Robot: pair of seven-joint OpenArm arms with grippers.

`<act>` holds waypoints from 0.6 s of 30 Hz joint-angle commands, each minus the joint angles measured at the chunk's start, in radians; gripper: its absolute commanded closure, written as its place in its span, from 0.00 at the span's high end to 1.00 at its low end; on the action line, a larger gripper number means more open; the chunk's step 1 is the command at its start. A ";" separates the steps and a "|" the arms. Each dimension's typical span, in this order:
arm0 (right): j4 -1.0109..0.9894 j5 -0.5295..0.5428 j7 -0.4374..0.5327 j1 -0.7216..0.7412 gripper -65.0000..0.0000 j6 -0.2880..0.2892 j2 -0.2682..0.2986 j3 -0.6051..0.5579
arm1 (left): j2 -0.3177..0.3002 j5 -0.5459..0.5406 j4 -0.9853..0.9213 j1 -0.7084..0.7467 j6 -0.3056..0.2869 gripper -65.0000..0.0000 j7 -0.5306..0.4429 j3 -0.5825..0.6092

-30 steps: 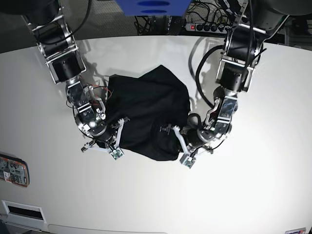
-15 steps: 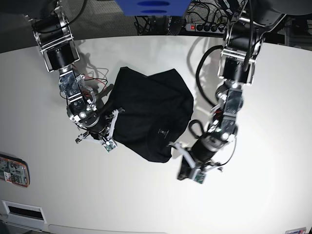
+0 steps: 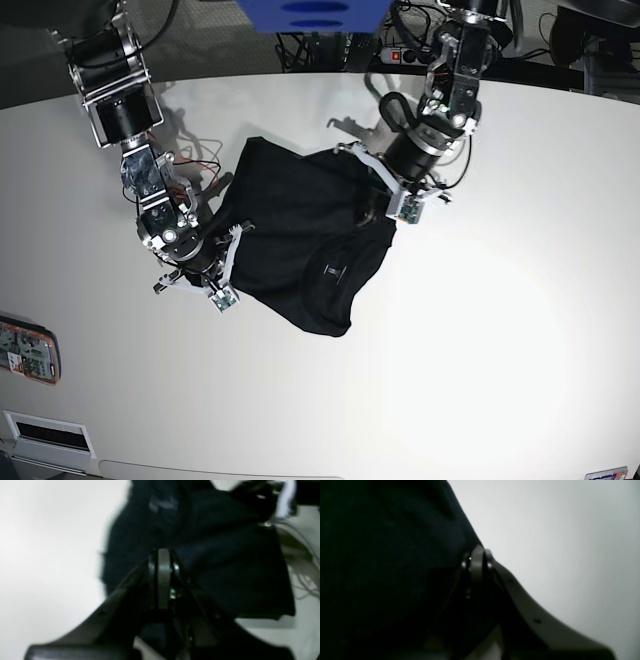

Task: Fold the T-shirt properly
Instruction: 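Pull and square the bundle edges with both grippers, then release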

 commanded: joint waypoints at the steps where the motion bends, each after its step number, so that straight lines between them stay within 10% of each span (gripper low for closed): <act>1: -0.007 -0.008 -0.073 -0.002 0.00 0.012 0.013 -0.001 | 0.001 -0.008 -0.028 -0.010 0.003 0.00 -0.037 0.010; 18: 0.192 -0.008 -0.089 -0.194 0.00 0.014 0.082 -0.001 | -0.067 -0.006 -0.294 -0.193 0.004 0.00 -0.118 0.014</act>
